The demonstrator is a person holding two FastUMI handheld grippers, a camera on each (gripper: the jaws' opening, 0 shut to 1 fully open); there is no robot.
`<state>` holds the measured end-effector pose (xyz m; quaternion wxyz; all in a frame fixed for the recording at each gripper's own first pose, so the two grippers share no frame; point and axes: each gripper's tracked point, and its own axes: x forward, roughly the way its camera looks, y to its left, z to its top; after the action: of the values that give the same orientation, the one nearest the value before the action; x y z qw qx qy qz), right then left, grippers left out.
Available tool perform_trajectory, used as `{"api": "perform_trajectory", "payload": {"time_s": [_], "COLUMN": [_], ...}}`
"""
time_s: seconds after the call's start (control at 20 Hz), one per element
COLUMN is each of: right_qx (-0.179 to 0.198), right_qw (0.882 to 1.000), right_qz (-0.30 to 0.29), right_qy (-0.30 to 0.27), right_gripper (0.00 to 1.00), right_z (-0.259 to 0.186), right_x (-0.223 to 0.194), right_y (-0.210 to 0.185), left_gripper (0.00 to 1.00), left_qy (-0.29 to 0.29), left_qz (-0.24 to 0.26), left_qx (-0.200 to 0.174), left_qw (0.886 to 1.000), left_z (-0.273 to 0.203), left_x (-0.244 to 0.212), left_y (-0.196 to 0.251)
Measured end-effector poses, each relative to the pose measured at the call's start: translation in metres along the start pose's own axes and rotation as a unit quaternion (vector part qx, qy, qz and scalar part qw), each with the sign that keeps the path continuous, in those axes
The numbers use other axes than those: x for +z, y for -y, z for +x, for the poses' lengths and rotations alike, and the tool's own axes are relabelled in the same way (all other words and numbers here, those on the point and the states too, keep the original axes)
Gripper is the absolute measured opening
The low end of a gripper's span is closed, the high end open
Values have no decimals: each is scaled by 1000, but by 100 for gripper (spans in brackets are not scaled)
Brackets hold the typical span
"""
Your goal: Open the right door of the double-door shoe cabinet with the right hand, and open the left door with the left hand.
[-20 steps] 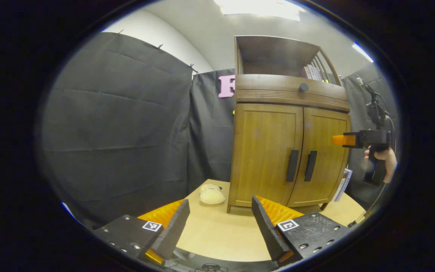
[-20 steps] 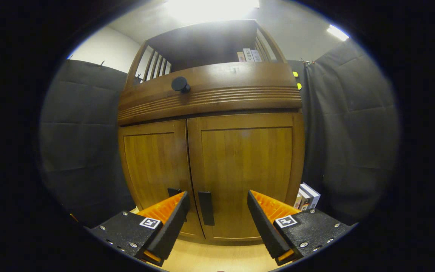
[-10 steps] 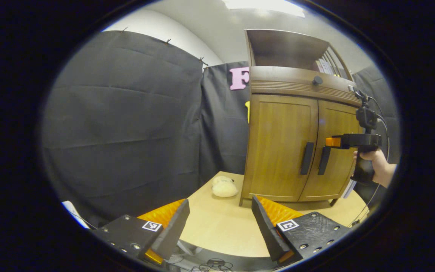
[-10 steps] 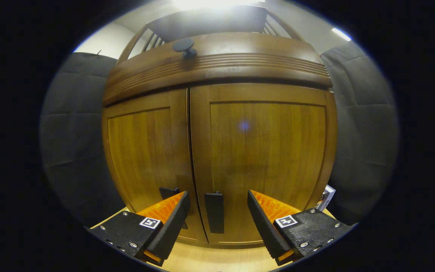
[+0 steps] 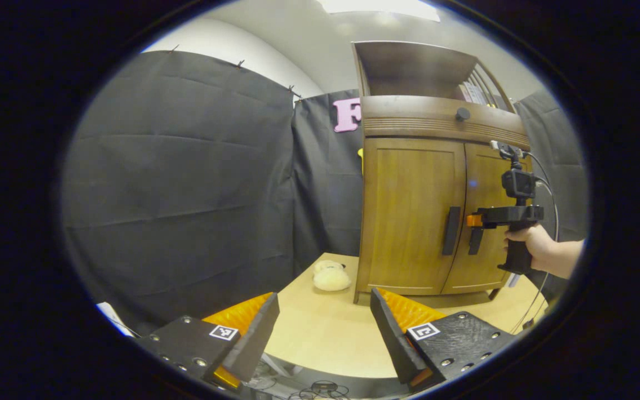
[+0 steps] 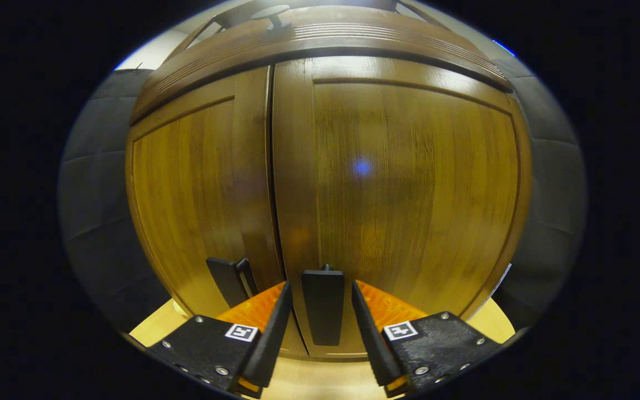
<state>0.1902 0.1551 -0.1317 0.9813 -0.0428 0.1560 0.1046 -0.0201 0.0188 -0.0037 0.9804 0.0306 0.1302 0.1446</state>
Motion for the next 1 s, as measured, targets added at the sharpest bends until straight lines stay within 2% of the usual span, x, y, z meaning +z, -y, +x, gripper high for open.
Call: {"api": "perform_trajectory", "payload": {"time_s": [0.05,0.1,0.2,0.35,0.4,0.45,0.5,0.8,1.0], "right_qx": [-1,-7,-1,12,15,19,24,60,69], "right_qw": [1000,1000,1000,1000,1000,1000,1000,998,998], "right_qz": [1,0,1,6,11,10,4,1,-4], "right_qy": [-4,-5,-5,-15,-17,-20,-20,-18,-13], "right_gripper": [63,48,37,31,30,29,28,27,27], "right_z": [3,5,6,5,4,4,2,3,4], "right_x": [-2,-5,-5,-7,-7,-7,-7,-3,-2], "right_y": [-1,4,4,3,4,3,4,2,1], "left_gripper": [98,98,98,98,94,99,99,99,98], "left_qy": [1,2,0,-4,-4,-3,-2,2,2], "left_qz": [0,-1,-2,-4,-7,-9,-8,10,12], "left_qx": [-1,-1,1,-2,-6,-10,-12,-28,-33], "left_qw": [1000,1000,1000,1000,1000,1000,1000,1000,999], "left_z": [0,0,0,2,2,2,1,-1,-5], "left_x": [1,0,-1,-1,-1,0,-1,1,1], "left_y": [1,0,0,1,1,1,0,8,8]}}
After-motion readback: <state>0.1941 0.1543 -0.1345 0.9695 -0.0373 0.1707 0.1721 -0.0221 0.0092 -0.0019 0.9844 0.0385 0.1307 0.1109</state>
